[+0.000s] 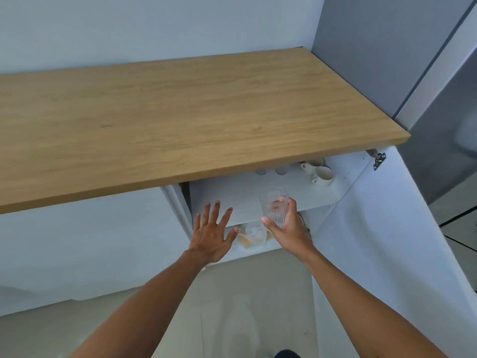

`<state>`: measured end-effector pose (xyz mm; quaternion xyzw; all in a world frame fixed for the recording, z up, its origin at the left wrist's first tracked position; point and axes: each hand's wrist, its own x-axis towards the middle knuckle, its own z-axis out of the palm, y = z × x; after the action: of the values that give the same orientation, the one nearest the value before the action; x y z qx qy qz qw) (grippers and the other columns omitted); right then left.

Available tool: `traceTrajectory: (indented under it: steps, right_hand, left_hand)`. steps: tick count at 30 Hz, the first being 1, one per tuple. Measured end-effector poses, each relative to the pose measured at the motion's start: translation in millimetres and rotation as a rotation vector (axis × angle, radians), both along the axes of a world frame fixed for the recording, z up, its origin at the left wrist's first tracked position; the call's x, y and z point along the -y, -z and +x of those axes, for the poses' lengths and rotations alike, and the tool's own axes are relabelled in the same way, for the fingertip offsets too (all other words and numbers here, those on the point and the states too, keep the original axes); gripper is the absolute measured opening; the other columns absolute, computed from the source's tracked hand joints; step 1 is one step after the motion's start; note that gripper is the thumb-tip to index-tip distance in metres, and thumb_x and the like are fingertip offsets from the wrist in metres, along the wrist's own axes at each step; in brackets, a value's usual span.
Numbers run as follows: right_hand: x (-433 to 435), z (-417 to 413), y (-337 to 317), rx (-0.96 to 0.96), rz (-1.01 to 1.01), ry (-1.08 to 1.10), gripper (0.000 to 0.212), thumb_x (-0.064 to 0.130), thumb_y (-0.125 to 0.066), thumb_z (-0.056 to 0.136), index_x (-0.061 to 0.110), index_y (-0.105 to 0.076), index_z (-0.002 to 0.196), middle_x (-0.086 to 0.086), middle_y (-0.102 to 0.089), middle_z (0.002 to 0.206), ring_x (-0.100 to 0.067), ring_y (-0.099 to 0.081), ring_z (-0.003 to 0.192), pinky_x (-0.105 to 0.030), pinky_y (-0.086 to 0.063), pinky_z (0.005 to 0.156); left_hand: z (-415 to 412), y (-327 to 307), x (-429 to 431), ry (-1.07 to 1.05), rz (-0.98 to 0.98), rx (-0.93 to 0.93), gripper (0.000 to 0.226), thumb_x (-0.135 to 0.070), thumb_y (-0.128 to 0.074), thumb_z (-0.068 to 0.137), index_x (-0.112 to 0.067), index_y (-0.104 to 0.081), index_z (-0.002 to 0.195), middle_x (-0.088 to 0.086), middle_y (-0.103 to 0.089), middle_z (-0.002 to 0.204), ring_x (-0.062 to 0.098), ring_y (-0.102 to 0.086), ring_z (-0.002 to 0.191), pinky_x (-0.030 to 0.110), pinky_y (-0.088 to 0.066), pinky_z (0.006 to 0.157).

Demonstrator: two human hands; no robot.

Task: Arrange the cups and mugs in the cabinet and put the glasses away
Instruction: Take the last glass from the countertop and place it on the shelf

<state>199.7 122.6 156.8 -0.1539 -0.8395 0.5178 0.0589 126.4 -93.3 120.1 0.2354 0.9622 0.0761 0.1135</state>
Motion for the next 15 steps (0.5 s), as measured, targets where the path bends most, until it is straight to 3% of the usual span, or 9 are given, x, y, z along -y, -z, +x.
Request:
traceTrajectory:
  steps: [7,12,15]
  right_hand:
    - [-31,-70,86,-0.096,-0.030,-0.009,0.066,0.032,-0.075,0.086,0.023,-0.033,0.135,0.001,-0.054,0.131,-0.018,-0.055,0.118,-0.033,-0.046,0.098]
    - [-47,-120,125,-0.185,-0.016,-0.032,0.062,0.033,-0.075,0.086,0.021,-0.035,0.131,-0.001,-0.057,0.126,-0.019,-0.058,0.112,-0.026,-0.045,0.089]
    - [-49,-144,143,-0.234,0.023,-0.065,0.066,0.036,-0.075,0.085,0.016,-0.036,0.134,-0.003,-0.056,0.128,-0.019,-0.056,0.114,-0.028,-0.044,0.092]
  left_hand:
    - [-65,98,-29,-0.060,0.014,-0.091,0.072,-0.070,-0.005,0.092,-0.039,0.008,0.156,-0.001,0.026,0.163,0.025,0.027,0.149,0.048,0.014,0.119]
    - [-109,135,-37,-0.096,0.036,-0.170,0.071,-0.070,-0.009,0.094,-0.039,0.005,0.156,-0.002,0.022,0.165,0.023,0.023,0.150,0.046,0.014,0.121]
    - [-122,151,-33,-0.078,0.043,-0.259,0.075,-0.071,-0.010,0.091,-0.038,0.001,0.157,-0.001,0.016,0.166,0.023,0.019,0.152,0.047,0.010,0.122]
